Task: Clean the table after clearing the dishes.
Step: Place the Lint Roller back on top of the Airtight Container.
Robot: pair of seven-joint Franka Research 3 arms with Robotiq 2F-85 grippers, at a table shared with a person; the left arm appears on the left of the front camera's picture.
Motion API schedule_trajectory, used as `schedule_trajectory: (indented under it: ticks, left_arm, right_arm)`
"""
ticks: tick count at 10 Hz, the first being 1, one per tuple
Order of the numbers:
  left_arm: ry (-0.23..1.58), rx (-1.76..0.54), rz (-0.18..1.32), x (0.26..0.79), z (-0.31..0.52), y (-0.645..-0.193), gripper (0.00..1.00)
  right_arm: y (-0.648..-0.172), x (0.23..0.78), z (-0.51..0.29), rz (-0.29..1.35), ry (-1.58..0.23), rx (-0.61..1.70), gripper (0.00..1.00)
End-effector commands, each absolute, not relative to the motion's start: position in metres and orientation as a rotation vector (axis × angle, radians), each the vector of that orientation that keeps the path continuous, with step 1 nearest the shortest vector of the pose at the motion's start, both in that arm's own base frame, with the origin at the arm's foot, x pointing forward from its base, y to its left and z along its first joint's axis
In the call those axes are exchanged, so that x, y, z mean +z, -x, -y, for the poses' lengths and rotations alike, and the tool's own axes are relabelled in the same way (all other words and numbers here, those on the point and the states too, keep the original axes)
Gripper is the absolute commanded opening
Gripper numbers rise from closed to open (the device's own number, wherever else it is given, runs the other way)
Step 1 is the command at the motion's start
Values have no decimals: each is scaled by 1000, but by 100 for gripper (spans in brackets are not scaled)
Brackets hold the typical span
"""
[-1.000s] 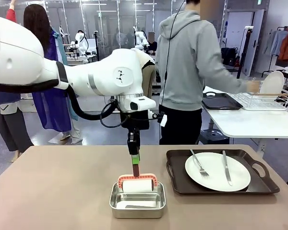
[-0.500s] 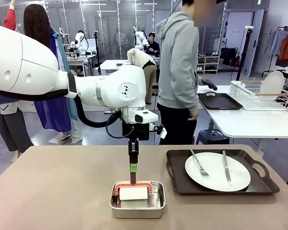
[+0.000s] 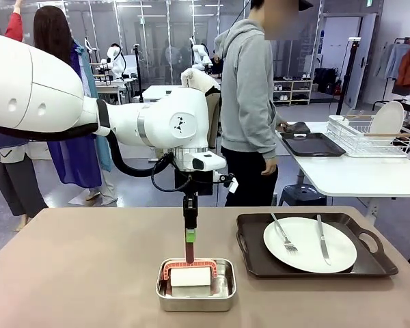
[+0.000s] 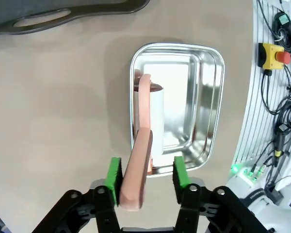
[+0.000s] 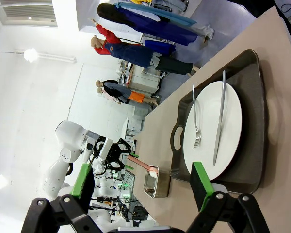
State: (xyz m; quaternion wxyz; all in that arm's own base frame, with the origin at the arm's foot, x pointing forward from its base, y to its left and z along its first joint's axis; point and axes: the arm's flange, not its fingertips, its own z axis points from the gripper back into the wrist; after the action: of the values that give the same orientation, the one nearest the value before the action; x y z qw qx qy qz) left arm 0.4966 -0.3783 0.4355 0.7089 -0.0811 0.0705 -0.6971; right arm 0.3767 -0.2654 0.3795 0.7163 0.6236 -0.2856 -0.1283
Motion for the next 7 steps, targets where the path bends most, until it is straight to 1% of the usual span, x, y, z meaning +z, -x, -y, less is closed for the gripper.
schedule_trajectory:
  ticks: [1, 3, 4, 5, 7]
  left_arm:
    - [177, -1581, -171, 439, 376, -499, 100]
    - [162, -1576, -161, 442, 373, -499, 100]
    - [144, -1561, -145, 447, 368, -499, 93]
    - [181, -1554, -152, 437, 377, -498, 93]
    - [181, -1554, -152, 437, 377, -498, 93]
  right_arm:
    - [-375, 383, 264, 642, -1381, -281, 100]
    - [-375, 383, 264, 642, -1381, -281, 100]
    - [-375, 383, 264, 642, -1381, -281, 100]
    - [-375, 383, 264, 642, -1381, -281, 100]
    - [-375, 383, 264, 642, -1381, -281, 100]
